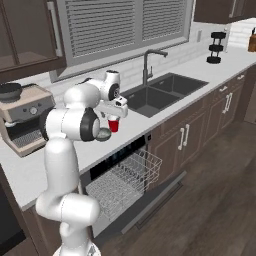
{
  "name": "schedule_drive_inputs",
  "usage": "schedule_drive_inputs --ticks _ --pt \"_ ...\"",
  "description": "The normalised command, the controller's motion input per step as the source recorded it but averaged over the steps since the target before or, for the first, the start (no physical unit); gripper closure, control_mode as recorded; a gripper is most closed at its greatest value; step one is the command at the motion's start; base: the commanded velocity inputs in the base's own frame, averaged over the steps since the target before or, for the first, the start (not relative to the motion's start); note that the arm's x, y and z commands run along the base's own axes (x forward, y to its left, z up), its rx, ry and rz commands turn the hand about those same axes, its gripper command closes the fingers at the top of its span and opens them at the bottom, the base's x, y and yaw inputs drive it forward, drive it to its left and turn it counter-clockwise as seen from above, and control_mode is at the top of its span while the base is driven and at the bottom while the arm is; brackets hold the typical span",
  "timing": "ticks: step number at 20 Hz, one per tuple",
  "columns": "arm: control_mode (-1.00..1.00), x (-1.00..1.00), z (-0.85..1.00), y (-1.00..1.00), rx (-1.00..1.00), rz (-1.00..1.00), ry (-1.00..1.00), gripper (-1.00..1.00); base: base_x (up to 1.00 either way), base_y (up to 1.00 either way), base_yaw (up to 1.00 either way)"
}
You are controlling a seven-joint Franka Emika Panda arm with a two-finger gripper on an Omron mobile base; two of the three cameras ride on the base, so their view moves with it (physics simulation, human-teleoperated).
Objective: Pick up the cup and bowl from the counter, place them in the dishwasher, and close the dishwasher door.
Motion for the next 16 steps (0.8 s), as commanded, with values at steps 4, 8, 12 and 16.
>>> schedule_drive_inputs --ticks 4,8,12,16 --pt "-1.0 0.43 -0.21 0.0 0.0 0.0 0.0 -1.0 0.0 0.0 0.0" --pt "-1.0 0.34 -0.27 0.0 0.0 0.0 -0.02 -1.0 0.0 0.0 0.0" --pt "-1.0 0.32 -0.3 0.0 0.0 -0.01 -0.06 -1.0 0.0 0.0 0.0" --pt "-1.0 0.29 -0.26 0.0 0.0 -0.01 -0.08 -1.0 0.0 0.0 0.0"
